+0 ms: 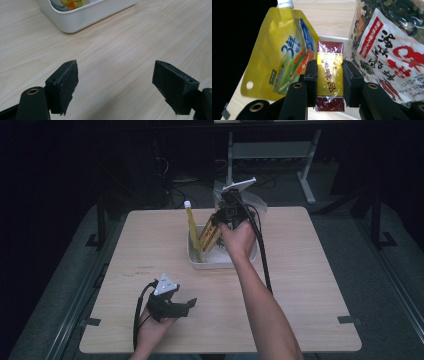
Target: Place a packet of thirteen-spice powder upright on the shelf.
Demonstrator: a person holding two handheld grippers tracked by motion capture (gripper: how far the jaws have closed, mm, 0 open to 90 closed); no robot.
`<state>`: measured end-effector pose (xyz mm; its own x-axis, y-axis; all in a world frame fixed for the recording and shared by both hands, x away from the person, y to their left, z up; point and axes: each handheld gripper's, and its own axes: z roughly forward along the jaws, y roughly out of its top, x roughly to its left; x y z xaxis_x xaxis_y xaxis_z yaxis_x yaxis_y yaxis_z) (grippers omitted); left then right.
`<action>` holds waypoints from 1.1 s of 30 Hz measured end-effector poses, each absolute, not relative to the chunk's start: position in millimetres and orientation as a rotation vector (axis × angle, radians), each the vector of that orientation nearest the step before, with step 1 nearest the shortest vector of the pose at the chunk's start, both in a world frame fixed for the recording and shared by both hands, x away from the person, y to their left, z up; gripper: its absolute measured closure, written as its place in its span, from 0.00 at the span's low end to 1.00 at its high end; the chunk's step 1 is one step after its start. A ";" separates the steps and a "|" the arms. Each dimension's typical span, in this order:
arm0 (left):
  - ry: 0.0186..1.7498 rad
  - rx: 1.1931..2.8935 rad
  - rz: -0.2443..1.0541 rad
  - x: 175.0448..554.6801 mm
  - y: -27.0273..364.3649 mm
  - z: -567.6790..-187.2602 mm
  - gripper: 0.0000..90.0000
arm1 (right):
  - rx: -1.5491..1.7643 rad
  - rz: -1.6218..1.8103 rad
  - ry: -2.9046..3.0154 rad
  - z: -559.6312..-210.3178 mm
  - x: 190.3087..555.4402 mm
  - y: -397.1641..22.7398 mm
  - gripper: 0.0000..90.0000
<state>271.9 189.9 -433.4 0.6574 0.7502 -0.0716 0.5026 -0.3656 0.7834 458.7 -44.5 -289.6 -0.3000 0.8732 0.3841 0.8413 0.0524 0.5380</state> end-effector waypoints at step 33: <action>0.983 2.026 0.393 270.8 194.3 -430.8 0.22 | 1.880 1.004 2.128 -311.0 463.3 -18.6 0.75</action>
